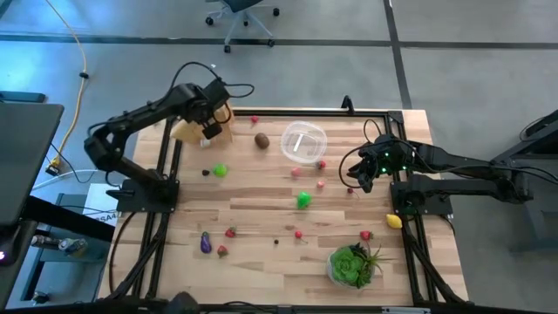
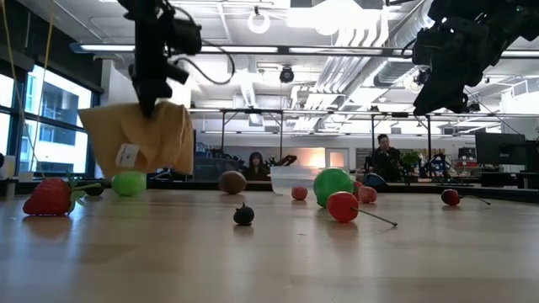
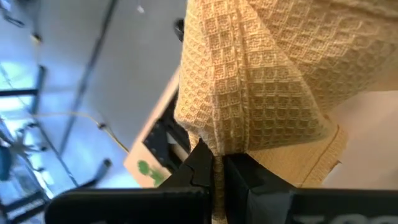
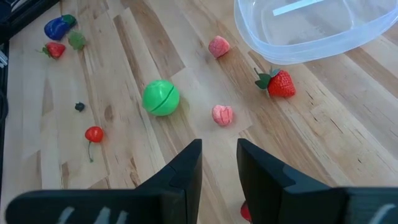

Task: Pick and placing Produce into tupperware
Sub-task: Move the yellow towel to the top left of the table

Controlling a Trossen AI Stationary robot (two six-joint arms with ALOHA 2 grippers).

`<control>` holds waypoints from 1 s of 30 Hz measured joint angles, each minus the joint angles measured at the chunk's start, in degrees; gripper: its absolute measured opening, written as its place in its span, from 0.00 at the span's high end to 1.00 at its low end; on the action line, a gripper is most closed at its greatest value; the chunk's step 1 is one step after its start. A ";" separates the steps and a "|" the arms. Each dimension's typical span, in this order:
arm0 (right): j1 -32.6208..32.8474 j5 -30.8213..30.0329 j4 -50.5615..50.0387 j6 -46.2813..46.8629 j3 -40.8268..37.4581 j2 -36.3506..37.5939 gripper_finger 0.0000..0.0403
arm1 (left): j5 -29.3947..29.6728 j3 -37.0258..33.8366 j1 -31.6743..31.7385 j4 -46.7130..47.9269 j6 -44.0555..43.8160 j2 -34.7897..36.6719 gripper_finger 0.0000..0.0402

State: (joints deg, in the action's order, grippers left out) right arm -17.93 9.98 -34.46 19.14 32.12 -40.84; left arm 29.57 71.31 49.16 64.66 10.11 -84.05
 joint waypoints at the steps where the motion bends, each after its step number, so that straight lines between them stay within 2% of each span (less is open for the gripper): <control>1: -0.02 -0.02 0.00 -0.02 0.00 0.00 0.77 | -0.62 0.00 0.42 0.00 0.02 -1.04 1.00; 15: -0.02 0.02 -0.04 -0.11 0.00 0.00 0.77 | -1.72 0.00 1.89 -1.07 1.48 -17.05 1.00; 23: -0.02 0.04 -0.52 -0.11 0.00 0.00 0.77 | -1.84 0.00 1.89 -2.36 2.99 -19.31 0.99; 30: 0.00 0.03 -0.52 0.06 0.00 0.00 0.77 | -1.64 0.00 1.89 -1.86 2.64 -19.28 0.83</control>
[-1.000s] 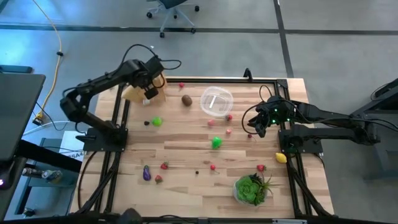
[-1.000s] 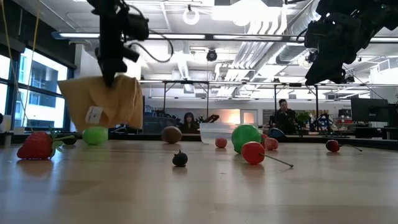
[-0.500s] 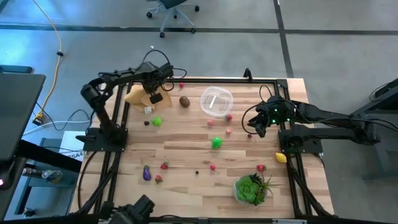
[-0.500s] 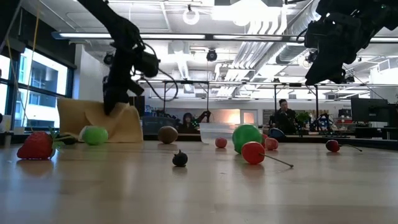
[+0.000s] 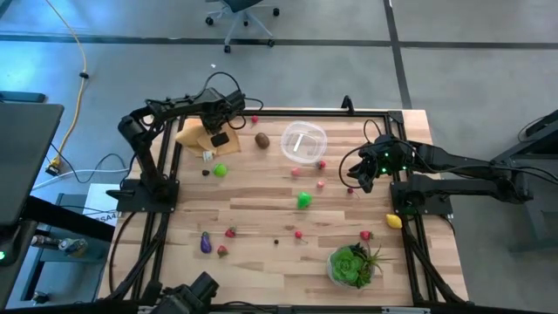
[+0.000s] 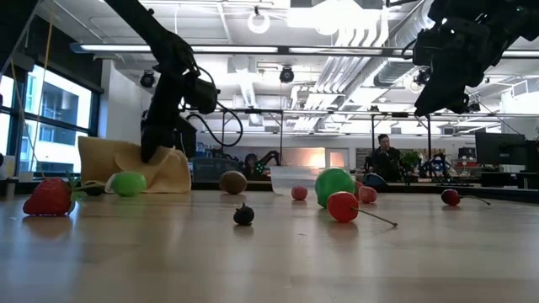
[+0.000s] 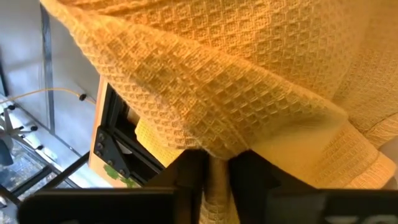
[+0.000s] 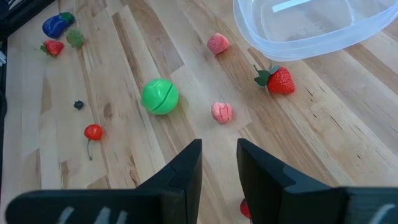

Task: Pick and placing Produce into tupperware
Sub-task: Move the yellow towel to the top left of the table, then move the bin to the center of the table

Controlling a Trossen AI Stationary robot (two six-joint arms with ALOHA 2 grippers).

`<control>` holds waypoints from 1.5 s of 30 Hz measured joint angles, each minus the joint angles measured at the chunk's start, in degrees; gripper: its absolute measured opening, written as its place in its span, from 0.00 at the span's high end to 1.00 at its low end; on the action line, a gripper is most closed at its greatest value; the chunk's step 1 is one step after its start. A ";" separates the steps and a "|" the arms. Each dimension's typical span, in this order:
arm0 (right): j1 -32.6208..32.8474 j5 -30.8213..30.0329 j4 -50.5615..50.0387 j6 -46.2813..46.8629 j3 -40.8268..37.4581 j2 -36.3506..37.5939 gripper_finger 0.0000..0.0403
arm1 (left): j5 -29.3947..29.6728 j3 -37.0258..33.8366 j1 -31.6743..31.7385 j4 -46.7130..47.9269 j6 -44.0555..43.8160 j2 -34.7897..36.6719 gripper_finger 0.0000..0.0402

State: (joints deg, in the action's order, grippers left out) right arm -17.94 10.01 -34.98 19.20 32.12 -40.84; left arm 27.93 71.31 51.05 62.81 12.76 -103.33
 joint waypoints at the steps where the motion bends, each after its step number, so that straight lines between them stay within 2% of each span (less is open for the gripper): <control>1: -0.02 -0.01 0.00 0.00 0.00 0.00 0.77 | 0.03 0.00 0.00 0.05 -0.15 0.00 0.81; 10: -0.02 -0.01 0.00 0.00 0.00 0.00 0.77 | 0.14 0.02 0.00 1.47 -0.59 0.08 0.57; 19: -0.01 -0.01 0.02 0.24 0.00 0.00 0.77 | 0.83 5.73 -0.04 7.05 -2.56 5.62 0.45; 22: -0.02 -0.01 0.02 0.24 0.00 0.00 0.77 | -1.99 8.17 -0.04 7.01 -2.44 8.42 0.44; 24: 0.00 -0.01 0.02 0.24 0.00 0.00 0.77 | -7.14 9.40 -0.08 4.71 0.08 9.77 0.43; 29: 0.00 -0.12 0.04 0.24 0.00 -0.01 0.77 | -26.39 10.08 -3.95 -7.55 9.33 11.06 0.49; 32: -0.02 -0.56 0.07 0.24 0.00 -0.02 0.77 | -32.99 10.08 -8.69 -16.50 15.33 10.76 0.55; 38: -0.02 -0.55 0.11 0.24 0.00 -0.02 0.77 | -35.47 10.10 -17.09 -30.72 24.85 7.97 0.70; 45: -0.02 -0.60 0.11 0.24 0.00 -0.02 0.77 | -36.45 10.10 -18.40 -36.06 27.85 3.04 0.87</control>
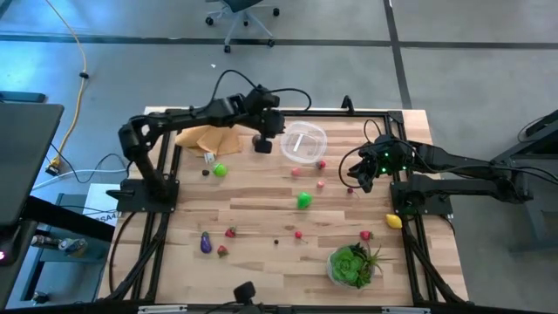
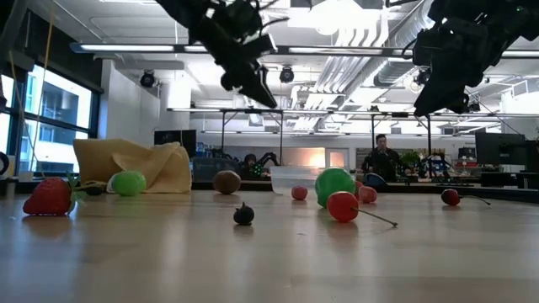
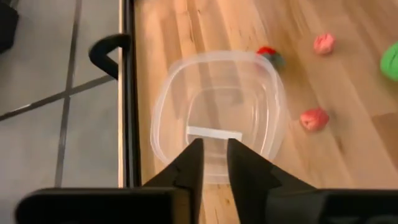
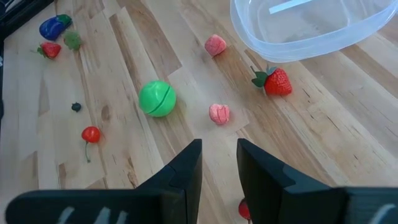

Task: Pick and placing Produce into tupperware
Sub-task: Move the bin to the center of the table

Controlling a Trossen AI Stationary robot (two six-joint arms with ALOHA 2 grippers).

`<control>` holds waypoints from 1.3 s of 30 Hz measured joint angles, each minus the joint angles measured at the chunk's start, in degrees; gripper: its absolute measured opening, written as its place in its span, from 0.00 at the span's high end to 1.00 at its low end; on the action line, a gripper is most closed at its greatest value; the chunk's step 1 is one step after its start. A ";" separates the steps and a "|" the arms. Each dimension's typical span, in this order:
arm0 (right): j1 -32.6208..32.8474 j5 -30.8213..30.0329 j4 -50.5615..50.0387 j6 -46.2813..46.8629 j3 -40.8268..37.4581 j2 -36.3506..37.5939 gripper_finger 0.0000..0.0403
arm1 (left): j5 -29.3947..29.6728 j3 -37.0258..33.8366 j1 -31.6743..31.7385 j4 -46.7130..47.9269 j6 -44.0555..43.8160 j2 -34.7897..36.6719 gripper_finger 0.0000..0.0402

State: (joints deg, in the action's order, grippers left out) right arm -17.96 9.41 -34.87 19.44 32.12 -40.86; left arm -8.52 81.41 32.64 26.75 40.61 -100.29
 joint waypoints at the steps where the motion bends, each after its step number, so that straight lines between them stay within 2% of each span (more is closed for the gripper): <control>1: 0.02 0.00 0.00 0.00 0.00 0.00 0.77 | -0.01 -0.02 0.00 -0.20 0.84 -0.61 0.89; 6: 0.00 -0.08 0.17 -0.22 0.00 0.00 0.77 | -0.09 0.00 -0.48 -1.14 3.78 -4.61 0.96; 12: 0.00 -0.18 1.59 -0.37 0.00 0.00 0.77 | -2.35 0.00 -1.60 -4.37 5.28 -9.38 0.98; 15: 0.00 -0.17 1.92 -0.43 0.00 0.00 0.77 | -0.96 0.55 -2.55 -6.48 5.78 -11.57 0.97; 26: 0.02 0.02 1.38 -0.21 0.00 0.00 0.77 | 3.81 5.27 -3.80 -5.24 5.68 -18.30 0.97; 39: 0.01 0.00 -0.07 0.00 0.00 -0.02 0.77 | 7.07 5.33 -4.68 10.46 7.38 -18.67 0.98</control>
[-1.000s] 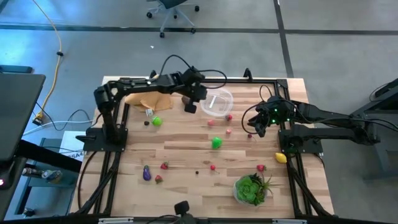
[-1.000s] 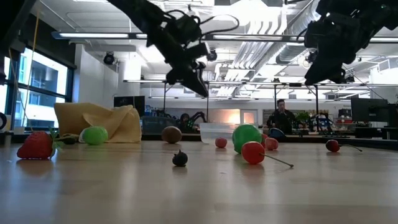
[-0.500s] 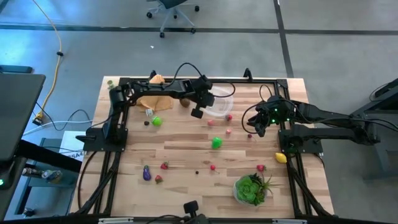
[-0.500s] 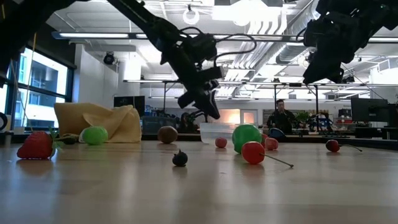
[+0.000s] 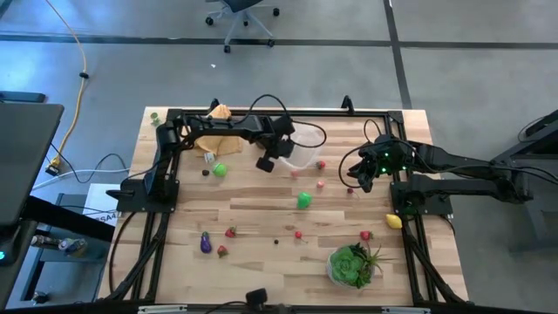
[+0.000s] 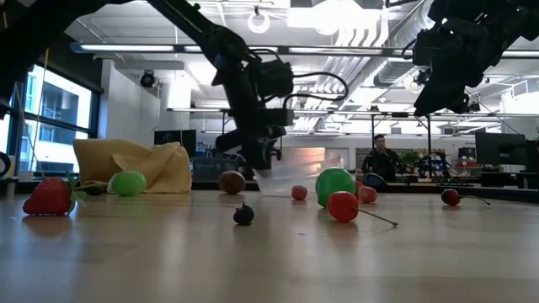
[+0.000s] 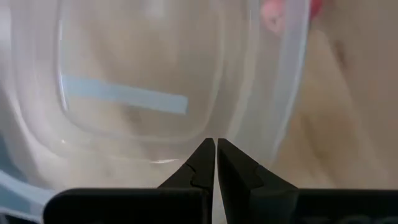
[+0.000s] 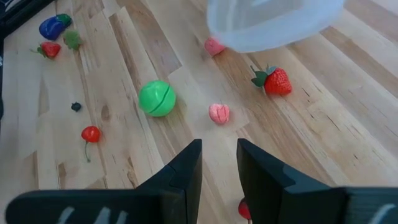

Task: Pick and placing Produce into tupperware
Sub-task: Move the bin to the center of the table

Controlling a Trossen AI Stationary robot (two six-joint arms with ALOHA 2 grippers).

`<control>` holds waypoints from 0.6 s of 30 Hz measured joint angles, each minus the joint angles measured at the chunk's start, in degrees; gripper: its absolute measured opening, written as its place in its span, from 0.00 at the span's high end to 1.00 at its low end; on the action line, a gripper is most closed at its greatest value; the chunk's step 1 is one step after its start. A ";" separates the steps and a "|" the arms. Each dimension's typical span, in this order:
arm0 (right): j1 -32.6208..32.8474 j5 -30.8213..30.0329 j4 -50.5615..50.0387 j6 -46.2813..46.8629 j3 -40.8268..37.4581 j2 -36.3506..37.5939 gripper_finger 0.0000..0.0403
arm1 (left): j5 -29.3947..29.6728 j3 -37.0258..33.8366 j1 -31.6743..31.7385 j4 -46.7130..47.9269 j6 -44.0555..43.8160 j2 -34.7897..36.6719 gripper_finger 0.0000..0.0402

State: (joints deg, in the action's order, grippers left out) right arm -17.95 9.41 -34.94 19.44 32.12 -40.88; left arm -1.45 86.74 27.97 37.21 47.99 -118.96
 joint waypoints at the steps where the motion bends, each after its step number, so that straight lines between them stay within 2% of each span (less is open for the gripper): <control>1: 0.00 0.00 0.00 0.00 0.00 0.02 0.77 | -0.08 0.00 -0.33 0.59 -0.06 0.00 0.98; 12: -0.01 -0.02 -0.01 -0.22 0.00 0.02 0.77 | -0.42 0.00 -5.38 4.13 -0.70 0.00 0.98; 18: -0.01 0.04 -0.02 -0.22 0.00 0.02 0.77 | 1.28 0.00 -8.59 8.74 -5.02 0.00 0.98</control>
State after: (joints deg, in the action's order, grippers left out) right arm -17.96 9.45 -34.96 19.22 32.12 -40.86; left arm -0.17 86.74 19.38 45.94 42.96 -118.96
